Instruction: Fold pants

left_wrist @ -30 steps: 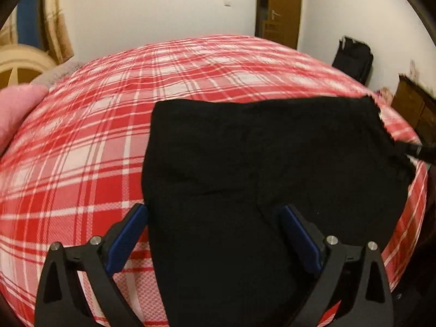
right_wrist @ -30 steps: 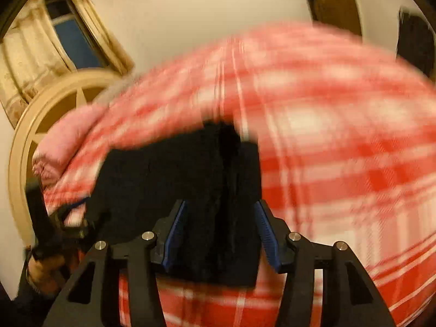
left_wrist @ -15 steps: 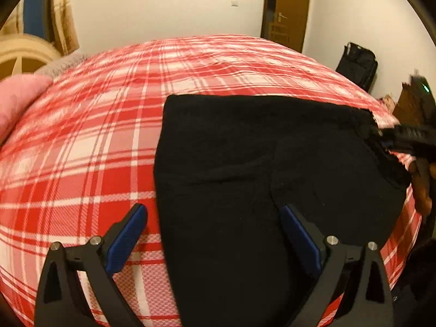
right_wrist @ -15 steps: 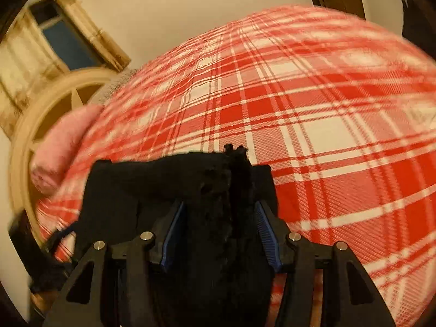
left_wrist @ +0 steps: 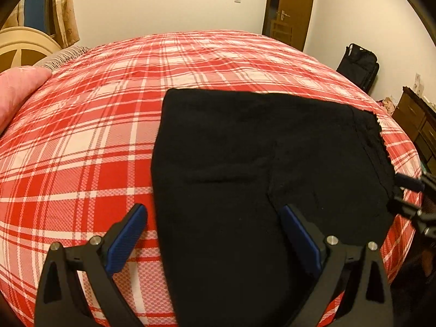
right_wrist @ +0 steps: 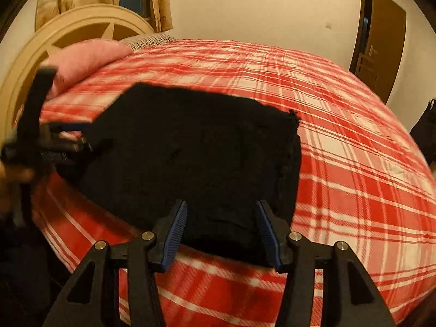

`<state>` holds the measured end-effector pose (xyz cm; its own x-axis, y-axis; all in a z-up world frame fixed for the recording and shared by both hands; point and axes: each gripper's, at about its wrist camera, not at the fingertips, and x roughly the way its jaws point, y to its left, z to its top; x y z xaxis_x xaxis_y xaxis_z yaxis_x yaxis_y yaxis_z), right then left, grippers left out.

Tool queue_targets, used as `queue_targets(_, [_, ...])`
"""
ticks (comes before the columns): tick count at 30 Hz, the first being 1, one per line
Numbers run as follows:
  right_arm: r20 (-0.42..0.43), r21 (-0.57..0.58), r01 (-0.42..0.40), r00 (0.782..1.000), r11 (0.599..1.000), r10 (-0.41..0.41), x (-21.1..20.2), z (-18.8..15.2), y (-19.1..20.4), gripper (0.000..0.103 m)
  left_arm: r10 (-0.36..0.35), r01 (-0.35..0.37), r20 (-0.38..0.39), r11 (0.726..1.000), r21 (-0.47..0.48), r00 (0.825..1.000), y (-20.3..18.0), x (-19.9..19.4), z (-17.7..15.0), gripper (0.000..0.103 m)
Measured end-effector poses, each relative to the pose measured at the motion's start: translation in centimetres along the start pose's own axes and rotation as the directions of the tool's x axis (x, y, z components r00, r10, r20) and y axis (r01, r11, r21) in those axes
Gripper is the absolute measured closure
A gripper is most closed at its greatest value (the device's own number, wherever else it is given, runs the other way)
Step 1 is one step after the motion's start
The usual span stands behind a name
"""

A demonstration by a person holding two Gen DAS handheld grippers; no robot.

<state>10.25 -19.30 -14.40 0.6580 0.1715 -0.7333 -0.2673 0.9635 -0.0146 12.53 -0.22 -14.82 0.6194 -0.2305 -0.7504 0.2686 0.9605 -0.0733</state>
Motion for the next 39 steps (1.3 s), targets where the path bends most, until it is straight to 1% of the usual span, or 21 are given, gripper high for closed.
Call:
queue_targets(3, [-0.009,0.037,-0.02,1.0,0.999,0.021,0.2,-0.6,-0.8,0.049,-0.004,0.004,-0.002,1.0,0.0,1.0,-0.1,0.1,0.0,0.003])
queue_targets(5, [-0.002,0.028,-0.022,1.0,0.999,0.023,0.6,-0.9,-0.9,0.049,-0.008,0.008,-0.004,1.0,-0.006,1.0,-0.1,0.2,0.0,0.003])
queue_targets(6, [0.006,0.025,-0.026,1.0,0.999,0.026,0.9,-1.1,-1.2,0.045,-0.011,0.011,-0.005,1.0,-0.008,1.0,-0.1,0.3,0.0,0.003])
queue_targets(7, [-0.01,0.063,-0.061,0.998,0.996,0.061,1.5,-1.2,-1.9,0.044,-0.013,0.013,-0.006,1.0,-0.008,1.0,-0.1,0.3,0.0,0.003])
queue_targets(9, [-0.003,0.151,-0.131,0.991,0.98,0.133,1.8,-1.0,-3.5,0.044,-0.015,0.015,-0.005,1.0,-0.005,1.0,-0.2,0.1,-0.1,0.003])
queue_targets(10, [-0.006,0.162,-0.142,0.989,0.977,0.145,1.7,-0.9,-3.8,0.044,-0.017,0.017,-0.004,1.0,-0.004,1.0,-0.2,0.0,-0.1,0.003])
queue_targets(15, [-0.003,0.158,-0.139,0.99,0.978,0.141,0.9,-0.5,-3.8,0.044,-0.016,0.016,0.001,1.0,0.008,1.0,0.0,-0.5,-0.1,0.003])
queue_targets(16, [0.013,0.159,-0.136,0.991,0.978,0.136,0.2,-0.3,-3.9,0.044,-0.016,0.016,0.004,1.0,0.009,1.0,0.1,-0.6,-0.1,0.003])
queue_targets(18, [0.051,0.155,-0.074,0.996,0.985,0.067,-1.3,0.3,-4.2,0.042,-0.013,0.013,0.013,1.0,0.013,1.0,0.1,-0.8,0.0,0.003])
queue_targets(19, [0.071,0.157,-0.062,0.996,0.986,0.051,-2.0,0.7,-4.6,0.042,-0.013,0.012,0.013,1.0,0.015,1.0,0.1,-0.7,0.0,0.003])
queue_targets(21, [0.103,0.206,-0.081,0.993,0.975,0.06,-2.5,1.7,-5.8,0.042,-0.013,0.013,0.013,1.0,0.014,1.0,0.1,-0.6,0.0,0.003])
queue_targets(25, [0.13,0.281,-0.106,0.989,0.954,0.071,-0.7,4.6,-7.3,0.042,-0.018,0.018,0.009,1.0,0.021,1.0,-0.5,-0.6,-0.1,0.003])
queue_targets(27, [0.097,0.342,-0.129,0.99,0.931,0.102,1.6,6.0,-8.2,0.042,-0.02,0.019,0.021,0.999,0.03,1.0,-0.9,-1.1,0.0,0.003])
queue_targets(29, [0.062,0.393,-0.146,0.989,0.908,0.132,4.0,7.2,-8.8,0.046,-0.028,0.026,0.041,0.999,0.04,0.999,-1.2,-1.7,0.2,0.003])
queue_targets(30, [0.032,0.403,-0.145,0.989,0.904,0.144,5.3,7.5,-9.0,0.065,-0.031,0.029,0.047,0.998,0.048,0.998,-1.5,-1.9,0.3,0.003])
queue_targets(31, [-0.004,0.408,-0.13,0.99,0.904,0.144,6.5,7.8,-9.0,0.077,-0.034,0.032,0.049,0.998,0.057,0.998,-1.7,-2.0,0.5,0.003])
queue_targets(32, [-0.036,0.405,-0.109,0.99,0.908,0.135,7.5,7.9,-9.0,0.077,-0.041,0.038,0.049,0.997,0.065,0.998,-2.0,-2.0,0.5,0.003])
queue_targets(34, [-0.051,0.379,-0.085,0.992,0.921,0.113,8.2,7.8,-8.8,0.08,-0.059,0.055,0.046,0.994,0.092,0.997,-2.6,-1.9,0.5,0.003])
queue_targets(36, [-0.055,0.371,-0.072,0.993,0.926,0.1,7.9,7.6,-8.7,0.082,-0.033,0.028,0.047,0.993,0.116,0.998,-2.9,-1.7,0.3,0.003])
queue_targets(38, [-0.045,0.344,-0.058,0.996,0.937,0.078,7.0,7.4,-8.3,0.089,-0.022,0.015,0.058,0.993,0.12,0.998,-2.7,-1.9,0.3,0.003])
queue_targets(39, [-0.03,0.328,-0.055,0.997,0.943,0.069,6.3,7.2,-8.1,0.095,-0.016,0.009,0.066,0.994,0.108,0.998,-2.3,-2.2,0.4,0.003])
